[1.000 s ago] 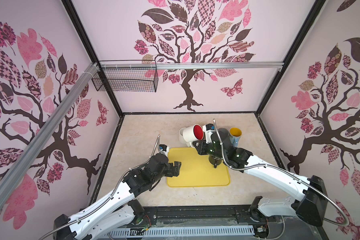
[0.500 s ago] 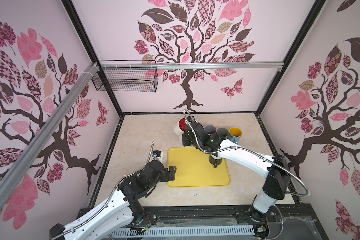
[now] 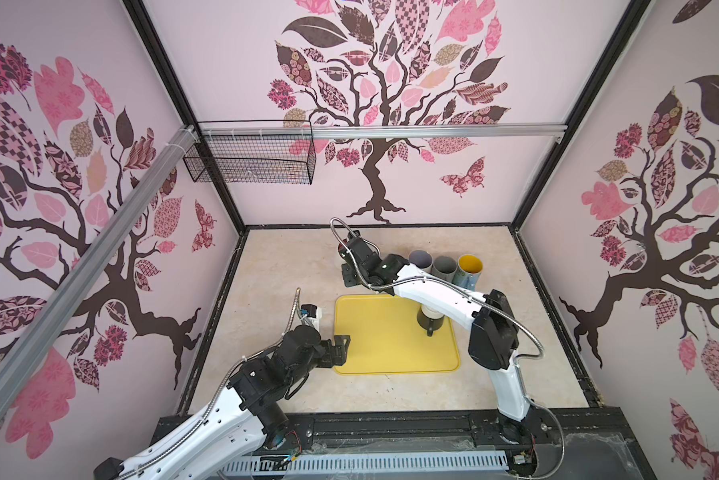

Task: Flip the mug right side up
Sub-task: 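Carry the red-lined mug upright beyond the tray with the right gripper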

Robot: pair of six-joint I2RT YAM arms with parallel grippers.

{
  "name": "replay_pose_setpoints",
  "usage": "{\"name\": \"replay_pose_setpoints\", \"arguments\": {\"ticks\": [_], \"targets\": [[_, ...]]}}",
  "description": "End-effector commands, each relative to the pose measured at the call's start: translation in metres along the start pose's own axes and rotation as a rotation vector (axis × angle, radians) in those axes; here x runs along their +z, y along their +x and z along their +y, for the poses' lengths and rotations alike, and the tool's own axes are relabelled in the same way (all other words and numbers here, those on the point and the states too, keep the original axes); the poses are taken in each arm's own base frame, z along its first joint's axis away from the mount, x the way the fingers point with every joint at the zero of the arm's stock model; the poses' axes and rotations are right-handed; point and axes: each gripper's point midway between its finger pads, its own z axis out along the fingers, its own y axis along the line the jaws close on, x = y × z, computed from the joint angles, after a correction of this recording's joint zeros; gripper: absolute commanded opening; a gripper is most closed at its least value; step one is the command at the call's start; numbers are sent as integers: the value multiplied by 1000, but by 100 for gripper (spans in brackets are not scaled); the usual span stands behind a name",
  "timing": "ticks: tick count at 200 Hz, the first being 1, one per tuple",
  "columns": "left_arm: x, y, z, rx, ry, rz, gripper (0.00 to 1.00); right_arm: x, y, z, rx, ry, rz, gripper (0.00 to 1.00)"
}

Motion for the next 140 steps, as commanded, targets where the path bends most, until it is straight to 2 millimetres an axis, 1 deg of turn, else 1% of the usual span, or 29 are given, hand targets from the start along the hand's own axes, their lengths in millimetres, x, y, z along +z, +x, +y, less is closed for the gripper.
{"name": "replay_pose_setpoints", "arguments": {"ticks": [1,24,33,36,41,89,114,135,136,138,140], "targets": [[4,8,5,1,-9,18,97,9,-16,7,-4,20,-35,0],[4,9,5,0,-6,18,96,24,-10,11,-12,31,-9,0],[3,8,5,-2,-5,15,97,34,1,8,-24,50,18,0],[3,8,5,-2,-4,14,96,33,-6,11,-17,44,3,0],[3,8,5,-1,-3,12,96,35,-7,11,-17,46,6,0],[-1,7,6,-9,-3,4,96,58,7,14,-28,61,39,0],[0,8,6,-11,1,7,96,70,13,11,-31,78,58,0],[0,8,5,-9,1,10,96,72,12,11,-22,68,59,0],[0,8,5,-9,0,11,96,73,12,10,-21,69,60,0],[0,9,5,-8,0,12,96,83,23,9,-29,80,81,0],[1,9,5,-9,0,12,96,86,26,8,-31,83,88,0]]}}
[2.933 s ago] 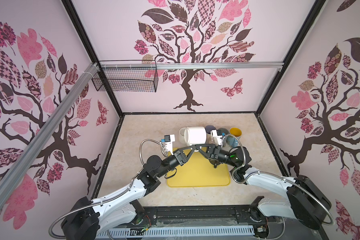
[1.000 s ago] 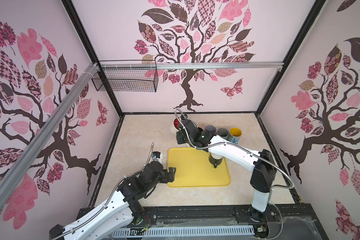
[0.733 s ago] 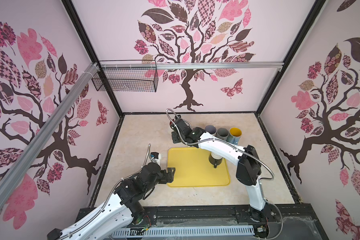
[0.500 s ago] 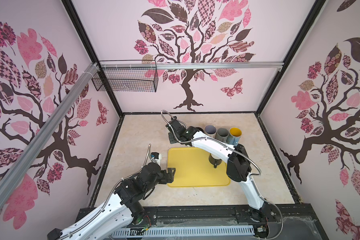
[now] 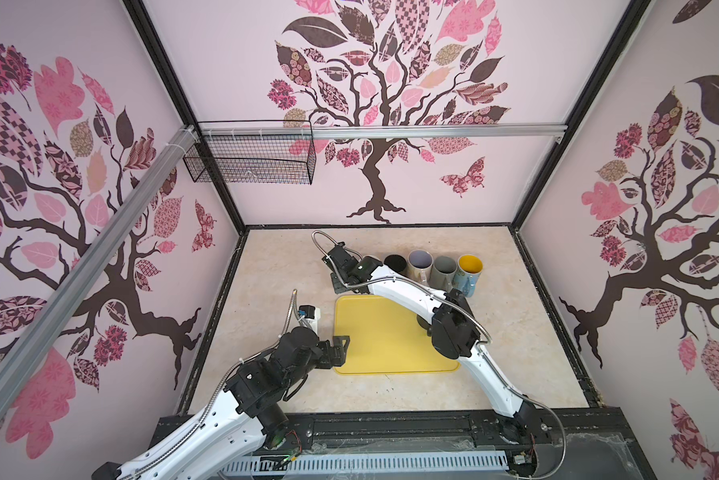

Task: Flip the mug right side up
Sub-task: 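Carry the red-lined mug upright beyond the tray with the right gripper, then lower the mug beside the white mug and open the right gripper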

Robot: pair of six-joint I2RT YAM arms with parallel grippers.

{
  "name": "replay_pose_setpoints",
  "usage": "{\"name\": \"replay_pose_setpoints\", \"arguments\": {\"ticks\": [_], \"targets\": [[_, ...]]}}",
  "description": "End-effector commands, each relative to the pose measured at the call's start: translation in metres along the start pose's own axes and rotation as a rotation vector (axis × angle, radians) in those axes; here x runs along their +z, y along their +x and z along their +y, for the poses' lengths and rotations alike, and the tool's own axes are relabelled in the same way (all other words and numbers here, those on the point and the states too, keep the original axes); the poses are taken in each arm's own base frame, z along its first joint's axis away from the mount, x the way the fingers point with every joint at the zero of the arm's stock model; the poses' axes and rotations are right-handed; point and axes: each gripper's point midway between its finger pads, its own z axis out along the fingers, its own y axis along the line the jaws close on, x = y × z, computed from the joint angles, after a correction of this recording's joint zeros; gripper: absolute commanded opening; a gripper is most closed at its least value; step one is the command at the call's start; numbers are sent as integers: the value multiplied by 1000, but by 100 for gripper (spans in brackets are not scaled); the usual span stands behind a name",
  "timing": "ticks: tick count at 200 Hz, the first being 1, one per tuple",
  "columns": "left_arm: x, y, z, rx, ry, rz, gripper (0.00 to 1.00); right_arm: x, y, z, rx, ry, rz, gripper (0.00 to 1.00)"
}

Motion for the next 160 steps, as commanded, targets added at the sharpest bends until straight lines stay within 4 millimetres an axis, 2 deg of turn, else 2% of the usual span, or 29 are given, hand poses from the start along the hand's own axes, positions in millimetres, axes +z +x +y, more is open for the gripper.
{"name": "replay_pose_setpoints", "arguments": {"ticks": [1,77,160], "targets": [[5,9,6,6,-19,23,96,10,-13,1,22,12,-46,0],[8,10,8,9,-32,31,96,34,3,-12,32,42,0,0],[9,11,8,11,-31,31,96,43,14,-16,36,62,22,0]]}}
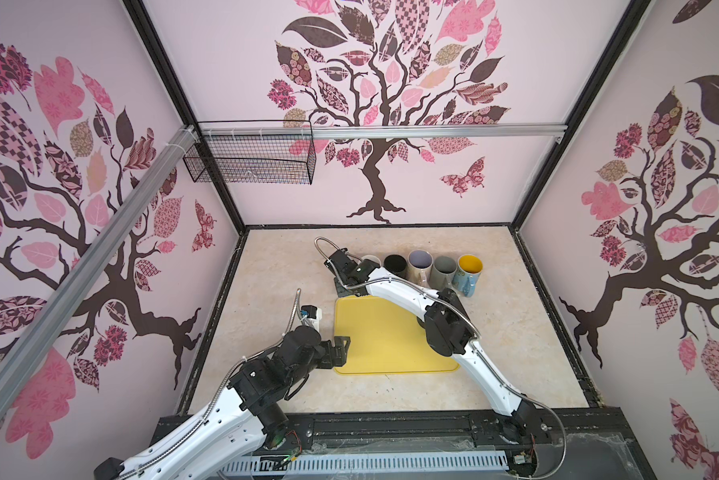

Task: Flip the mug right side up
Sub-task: 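Lower the mug beside the white mug and open the right gripper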

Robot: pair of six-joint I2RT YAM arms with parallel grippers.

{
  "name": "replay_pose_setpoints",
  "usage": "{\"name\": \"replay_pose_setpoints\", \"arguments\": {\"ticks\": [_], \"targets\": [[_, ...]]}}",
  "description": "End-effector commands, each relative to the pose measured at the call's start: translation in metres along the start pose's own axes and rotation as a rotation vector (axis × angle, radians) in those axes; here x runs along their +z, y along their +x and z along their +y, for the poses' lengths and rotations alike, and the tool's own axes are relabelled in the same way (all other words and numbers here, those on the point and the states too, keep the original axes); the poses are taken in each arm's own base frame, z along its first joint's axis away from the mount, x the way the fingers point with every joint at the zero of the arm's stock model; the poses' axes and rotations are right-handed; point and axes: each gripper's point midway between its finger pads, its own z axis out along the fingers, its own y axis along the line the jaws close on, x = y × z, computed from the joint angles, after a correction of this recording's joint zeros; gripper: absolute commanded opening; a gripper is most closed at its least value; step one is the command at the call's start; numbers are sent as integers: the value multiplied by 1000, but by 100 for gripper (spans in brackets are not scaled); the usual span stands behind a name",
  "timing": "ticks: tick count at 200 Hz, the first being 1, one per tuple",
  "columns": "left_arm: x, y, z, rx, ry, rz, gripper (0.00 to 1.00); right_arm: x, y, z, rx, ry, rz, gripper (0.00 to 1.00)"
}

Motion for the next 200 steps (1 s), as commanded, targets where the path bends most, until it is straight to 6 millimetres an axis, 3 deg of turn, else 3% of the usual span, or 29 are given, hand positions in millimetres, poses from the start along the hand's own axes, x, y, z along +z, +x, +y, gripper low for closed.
{"name": "replay_pose_setpoints", "arguments": {"ticks": [1,150,192,194,200], "targets": [[4,7,6,5,-15,10,96,10,-8,-3,31,27,-41,0],[5,9,6,3,-7,13,96,19,5,-7,30,46,-6,34],[5,8,2,4,9,17,96,-3,-4,-5,36,19,-40,35],[5,8,2,4,9,17,96,-15,-13,-4,43,8,-61,35],[5,8,2,3,11,18,96,-25,-18,-4,46,1,-78,35]]}}
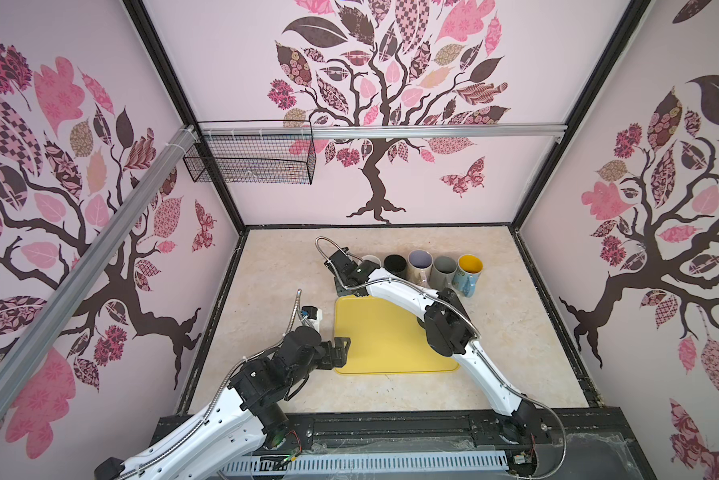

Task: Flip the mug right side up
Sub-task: 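Lower the mug beside the white mug and open the right gripper, then move the right gripper over the upside-down black mug with white base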

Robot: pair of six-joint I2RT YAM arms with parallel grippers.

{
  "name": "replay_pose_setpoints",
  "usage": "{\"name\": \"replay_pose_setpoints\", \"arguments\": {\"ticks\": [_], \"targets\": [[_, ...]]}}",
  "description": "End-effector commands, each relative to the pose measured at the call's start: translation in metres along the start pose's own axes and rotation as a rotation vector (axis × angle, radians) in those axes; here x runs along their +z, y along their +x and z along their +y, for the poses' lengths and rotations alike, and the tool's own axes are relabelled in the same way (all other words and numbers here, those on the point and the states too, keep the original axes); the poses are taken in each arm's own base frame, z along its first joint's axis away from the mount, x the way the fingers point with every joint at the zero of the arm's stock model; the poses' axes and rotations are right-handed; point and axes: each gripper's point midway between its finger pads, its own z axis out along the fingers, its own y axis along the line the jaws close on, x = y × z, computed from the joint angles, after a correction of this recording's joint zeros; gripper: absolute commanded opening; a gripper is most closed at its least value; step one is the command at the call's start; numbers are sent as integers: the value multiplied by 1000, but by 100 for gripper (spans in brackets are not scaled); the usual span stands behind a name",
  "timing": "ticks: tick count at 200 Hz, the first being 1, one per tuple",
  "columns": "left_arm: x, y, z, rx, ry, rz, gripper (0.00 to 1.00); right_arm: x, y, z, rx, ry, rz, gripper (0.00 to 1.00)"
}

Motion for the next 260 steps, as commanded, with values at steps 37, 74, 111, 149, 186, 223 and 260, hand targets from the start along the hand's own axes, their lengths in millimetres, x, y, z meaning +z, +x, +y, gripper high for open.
{"name": "replay_pose_setpoints", "arguments": {"ticks": [37,74,111,149,186,223,260], "targets": [[3,5,2,3,4,4,97,-79,-36,1,15,-64,-140,35],[2,3,3,-5,1,-7,96,-126,-44,-5,29,-123,-202,36],[6,7,6,-27,2,-11,96,-168,-26,-18,25,-202,-242,36],[12,11,-4,-77,94,-39,96,-196,25,-23,-27,-350,-194,37],[16,9,-3,-69,87,-48,97,-213,84,-57,-19,-369,-150,39],[29,11,-8,-43,87,-19,96,-219,123,-90,11,-336,-132,41],[44,11,-20,-33,104,20,96,-210,136,-130,11,-146,-127,46]]}}
